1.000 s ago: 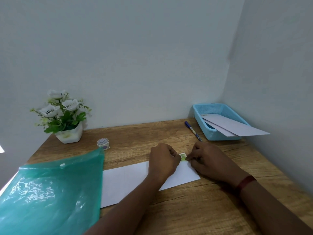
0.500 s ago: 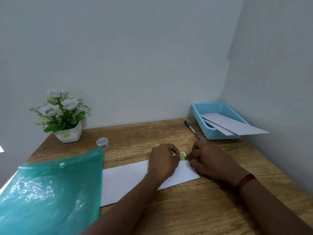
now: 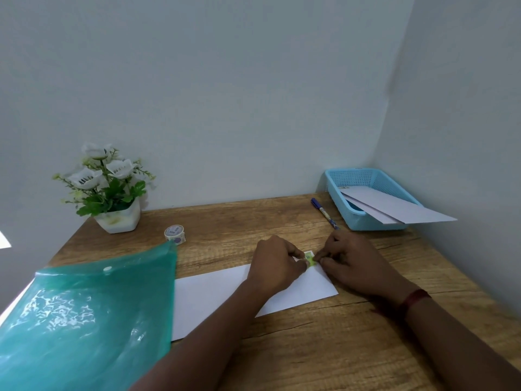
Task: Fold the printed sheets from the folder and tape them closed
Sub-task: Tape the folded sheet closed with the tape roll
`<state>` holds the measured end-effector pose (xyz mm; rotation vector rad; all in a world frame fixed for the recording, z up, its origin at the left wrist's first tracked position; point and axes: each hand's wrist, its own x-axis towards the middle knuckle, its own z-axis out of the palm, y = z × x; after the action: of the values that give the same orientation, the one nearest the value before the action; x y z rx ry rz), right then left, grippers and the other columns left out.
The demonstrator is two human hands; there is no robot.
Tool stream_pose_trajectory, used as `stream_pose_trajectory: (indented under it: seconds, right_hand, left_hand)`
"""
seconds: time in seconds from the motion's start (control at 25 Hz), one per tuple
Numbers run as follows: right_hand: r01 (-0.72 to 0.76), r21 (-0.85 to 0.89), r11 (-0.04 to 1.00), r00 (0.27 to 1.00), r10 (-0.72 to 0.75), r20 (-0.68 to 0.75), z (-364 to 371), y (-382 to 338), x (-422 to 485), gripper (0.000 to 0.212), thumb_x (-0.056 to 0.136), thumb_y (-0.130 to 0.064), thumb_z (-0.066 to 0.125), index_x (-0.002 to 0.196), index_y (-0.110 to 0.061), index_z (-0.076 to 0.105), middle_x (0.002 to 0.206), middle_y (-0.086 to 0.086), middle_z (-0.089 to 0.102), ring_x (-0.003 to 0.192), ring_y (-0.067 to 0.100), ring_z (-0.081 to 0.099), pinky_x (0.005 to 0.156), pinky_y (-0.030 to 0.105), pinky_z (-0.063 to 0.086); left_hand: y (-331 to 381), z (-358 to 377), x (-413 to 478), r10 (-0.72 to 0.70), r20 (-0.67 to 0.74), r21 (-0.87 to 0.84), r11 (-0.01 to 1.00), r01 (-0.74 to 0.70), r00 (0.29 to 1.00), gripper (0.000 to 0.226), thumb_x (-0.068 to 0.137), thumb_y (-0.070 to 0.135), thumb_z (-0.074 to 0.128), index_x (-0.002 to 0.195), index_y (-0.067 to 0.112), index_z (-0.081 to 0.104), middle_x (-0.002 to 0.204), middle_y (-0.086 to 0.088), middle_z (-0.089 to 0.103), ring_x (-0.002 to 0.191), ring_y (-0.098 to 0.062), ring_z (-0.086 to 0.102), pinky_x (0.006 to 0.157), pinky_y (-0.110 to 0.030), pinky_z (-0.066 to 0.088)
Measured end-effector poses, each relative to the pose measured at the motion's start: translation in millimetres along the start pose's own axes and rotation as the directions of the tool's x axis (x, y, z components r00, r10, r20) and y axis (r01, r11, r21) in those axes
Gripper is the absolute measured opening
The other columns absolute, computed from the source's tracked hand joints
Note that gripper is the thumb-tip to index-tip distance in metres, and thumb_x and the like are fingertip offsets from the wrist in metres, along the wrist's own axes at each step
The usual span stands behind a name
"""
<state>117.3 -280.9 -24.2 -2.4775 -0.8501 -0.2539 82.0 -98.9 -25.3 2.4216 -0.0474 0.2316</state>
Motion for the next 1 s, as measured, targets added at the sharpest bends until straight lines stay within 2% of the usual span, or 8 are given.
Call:
stream_pose_trajectory:
  seconds: [0.08, 0.2, 0.32, 0.48, 0.68, 0.76, 0.84, 1.0]
  right_hand:
    - [-0.052, 0.05, 0.997, 0.998, 0.054, -0.037, 3, -1, 3, 0.014, 0.084, -0.022, 0.068, 0.091, -0.03, 0.076, 0.085, -0.015, 0.06, 0.078, 0.001, 0.056, 0.066, 0.023, 0.047]
    - [-0.111, 0.168, 0.98, 0.99, 0.125, -0.071, 4, -3, 5, 0.016, 0.085, -0.021, 0.069, 0.09, -0.036, 0.074, 0.088, -0.014, 0.064, 0.081, 0.003, 0.059, 0.07, 0.029, 0.053]
    - [-0.096, 0.173, 0.98, 0.992, 0.108, -0.06, 5, -3, 5, 0.019, 0.085, -0.019, 0.069, 0.096, -0.034, 0.076, 0.088, -0.013, 0.063, 0.084, 0.003, 0.058, 0.072, 0.03, 0.053]
    - [-0.001, -0.076, 0.997, 1.0, 0.003, 0.031, 5, -9, -1, 0.03, 0.092, -0.026, 0.058, 0.12, -0.029, 0.068, 0.095, -0.014, 0.052, 0.088, 0.001, 0.048, 0.068, 0.019, 0.041]
    - [0.097, -0.371, 0.924, 0.979, -0.022, 0.201, -2, -33, -20, 0.049, 0.097, -0.047, 0.021, 0.143, -0.036, 0.036, 0.124, -0.004, 0.044, 0.106, 0.011, 0.041, 0.084, 0.028, 0.043]
    - [0.102, -0.451, 0.887, 0.975, 0.002, 0.224, 4, -40, -24, 0.064, 0.089, -0.053, 0.004, 0.147, -0.033, 0.026, 0.13, -0.002, 0.038, 0.112, 0.014, 0.038, 0.089, 0.031, 0.04]
    - [0.084, -0.48, 0.873, 0.977, 0.024, 0.213, 8, -41, -26, 0.067, 0.09, -0.054, 0.001, 0.148, -0.029, 0.021, 0.132, -0.002, 0.035, 0.116, 0.014, 0.036, 0.092, 0.033, 0.036]
    - [0.052, -0.484, 0.874, 0.978, 0.054, 0.202, 11, -42, -27, 0.064, 0.093, -0.057, 0.005, 0.15, -0.029, 0.018, 0.136, -0.003, 0.032, 0.12, 0.013, 0.032, 0.095, 0.033, 0.032]
  left_hand:
    - [0, 0, 1, -0.002, 0.011, 0.01, 1.0, 0.002, 1.0, 0.025, 0.084, 0.027, 0.073, 0.107, 0.018, 0.075, 0.105, 0.001, 0.074, 0.066, -0.002, 0.054, 0.071, -0.014, 0.043]
    - [-2, -1, 3, 0.004, 0.034, 0.061, 0.998, -0.006, 0.999, 0.03, 0.086, 0.03, 0.072, 0.114, 0.02, 0.072, 0.114, 0.001, 0.072, 0.087, -0.008, 0.063, 0.077, -0.016, 0.045]
    - [-3, -3, 3, 0.027, 0.06, 0.12, 0.992, -0.034, 0.998, 0.035, 0.087, 0.036, 0.069, 0.119, 0.021, 0.07, 0.115, 0.0, 0.071, 0.098, -0.013, 0.064, 0.083, -0.02, 0.047]
    - [-5, -7, 1, 0.042, 0.103, 0.159, 0.986, -0.058, 0.994, 0.038, 0.086, 0.044, 0.068, 0.12, 0.026, 0.07, 0.107, 0.001, 0.074, 0.091, -0.013, 0.065, 0.079, -0.024, 0.05]
    - [-6, -17, 3, 0.031, 0.211, 0.087, 0.995, -0.05, 0.977, 0.042, 0.084, 0.036, 0.074, 0.124, 0.027, 0.066, 0.108, -0.002, 0.073, 0.097, -0.015, 0.066, 0.074, -0.021, 0.045]
    - [-9, -22, 4, -0.006, 0.285, -0.004, 1.0, 0.007, 0.959, 0.051, 0.081, 0.031, 0.078, 0.129, 0.021, 0.063, 0.097, -0.004, 0.074, 0.083, -0.014, 0.067, 0.07, -0.022, 0.046]
    - [-10, -24, 5, -0.021, 0.324, -0.048, 0.998, 0.039, 0.946, 0.058, 0.079, 0.027, 0.08, 0.132, 0.015, 0.06, 0.081, 0.0, 0.07, 0.061, -0.008, 0.061, 0.065, -0.023, 0.049]
    - [-11, -24, 6, -0.019, 0.316, -0.041, 0.999, 0.034, 0.948, 0.06, 0.079, 0.025, 0.08, 0.134, 0.013, 0.057, 0.073, 0.005, 0.063, 0.055, -0.006, 0.058, 0.06, -0.022, 0.049]
